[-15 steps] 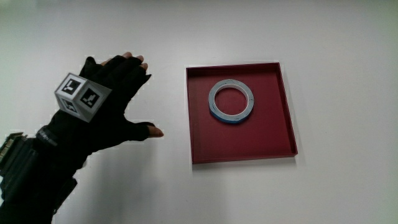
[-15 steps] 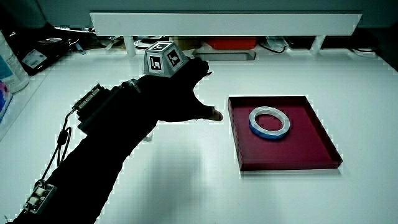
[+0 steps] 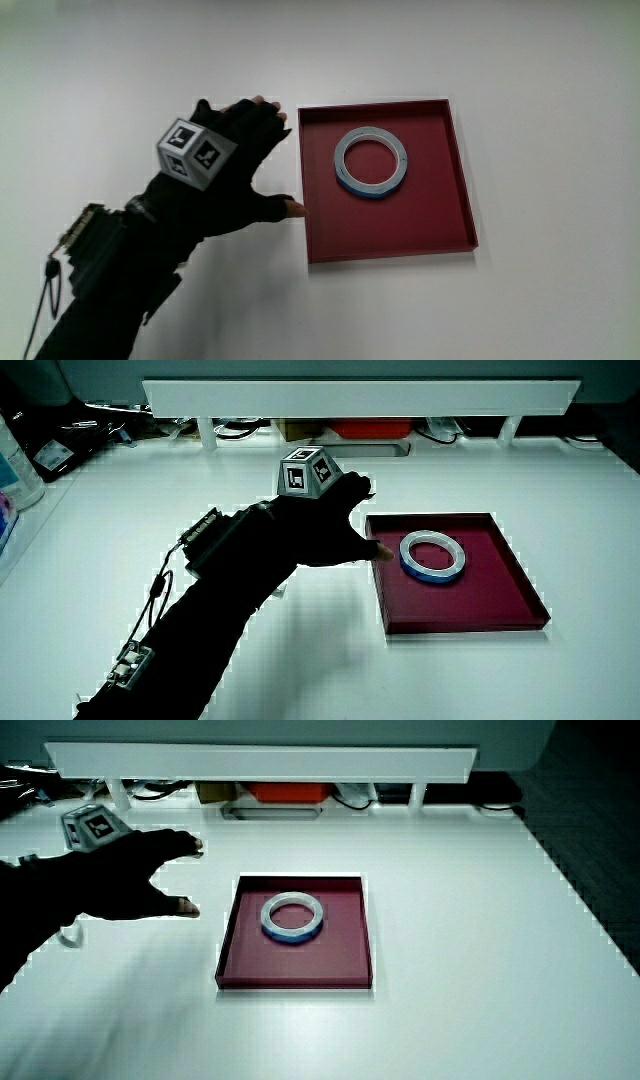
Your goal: Pick blue tape
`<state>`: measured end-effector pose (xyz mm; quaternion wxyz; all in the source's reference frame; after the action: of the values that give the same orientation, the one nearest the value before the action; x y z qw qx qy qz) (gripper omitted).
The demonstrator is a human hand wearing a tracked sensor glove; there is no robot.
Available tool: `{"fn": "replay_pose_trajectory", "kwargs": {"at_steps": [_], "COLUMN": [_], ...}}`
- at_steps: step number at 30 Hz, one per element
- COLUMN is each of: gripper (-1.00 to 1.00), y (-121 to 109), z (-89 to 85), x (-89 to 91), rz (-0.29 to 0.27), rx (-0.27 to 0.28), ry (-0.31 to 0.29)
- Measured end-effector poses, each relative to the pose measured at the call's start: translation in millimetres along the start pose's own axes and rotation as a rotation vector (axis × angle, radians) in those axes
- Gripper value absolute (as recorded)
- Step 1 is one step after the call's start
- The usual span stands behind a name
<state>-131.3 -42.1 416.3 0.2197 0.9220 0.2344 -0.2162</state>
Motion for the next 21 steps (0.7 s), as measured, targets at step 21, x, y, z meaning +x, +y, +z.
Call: {"fn": "replay_pose_trajectory", "kwargs": {"at_steps": [21], "gripper": [0.0], "y": [52.2], "z": [-59.9], "x": [14.9], "rz": [0.08], "rx": [-0.108], "ry": [-0.015]}}
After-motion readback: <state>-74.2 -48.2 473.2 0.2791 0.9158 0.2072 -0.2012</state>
